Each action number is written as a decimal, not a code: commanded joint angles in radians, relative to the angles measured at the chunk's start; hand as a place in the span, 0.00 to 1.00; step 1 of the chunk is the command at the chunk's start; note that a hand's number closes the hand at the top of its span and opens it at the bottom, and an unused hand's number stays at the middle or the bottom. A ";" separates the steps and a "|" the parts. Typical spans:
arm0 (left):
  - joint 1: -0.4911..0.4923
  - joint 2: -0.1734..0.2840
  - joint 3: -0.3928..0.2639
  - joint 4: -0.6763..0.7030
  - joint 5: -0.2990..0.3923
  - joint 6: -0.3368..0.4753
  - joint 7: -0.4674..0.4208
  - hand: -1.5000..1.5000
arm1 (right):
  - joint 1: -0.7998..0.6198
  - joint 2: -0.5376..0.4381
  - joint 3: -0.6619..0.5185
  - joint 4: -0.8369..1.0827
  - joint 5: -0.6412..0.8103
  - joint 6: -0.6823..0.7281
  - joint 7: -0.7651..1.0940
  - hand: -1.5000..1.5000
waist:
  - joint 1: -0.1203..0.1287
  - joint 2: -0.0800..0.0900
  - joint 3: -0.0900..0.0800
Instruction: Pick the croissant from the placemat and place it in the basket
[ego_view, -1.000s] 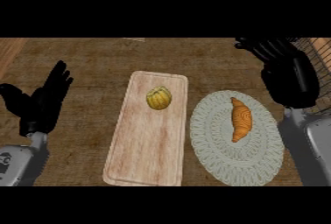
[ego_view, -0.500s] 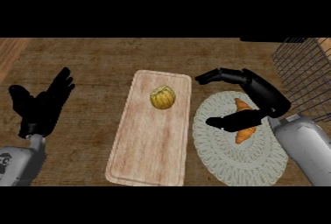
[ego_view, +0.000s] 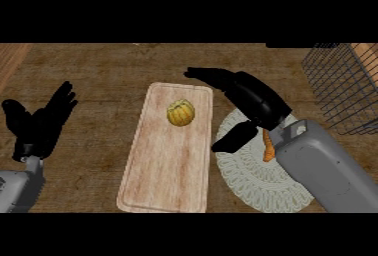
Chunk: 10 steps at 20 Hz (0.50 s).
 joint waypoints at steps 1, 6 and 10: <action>0.003 -0.010 -0.005 0.005 0.002 -0.003 0.015 0.50 | -0.152 -0.090 0.006 -0.001 0.067 0.124 0.257 0.00 | -0.007 -0.007 -0.002; 0.016 -0.011 0.008 0.019 0.008 -0.019 -0.014 0.50 | -0.332 -0.184 0.013 0.018 0.163 0.292 0.492 0.00 | -0.006 -0.009 -0.003; -0.004 -0.035 -0.001 0.021 -0.016 -0.003 -0.011 0.50 | -0.453 -0.168 -0.068 0.108 0.047 0.490 0.572 0.00 | 0.002 0.002 0.001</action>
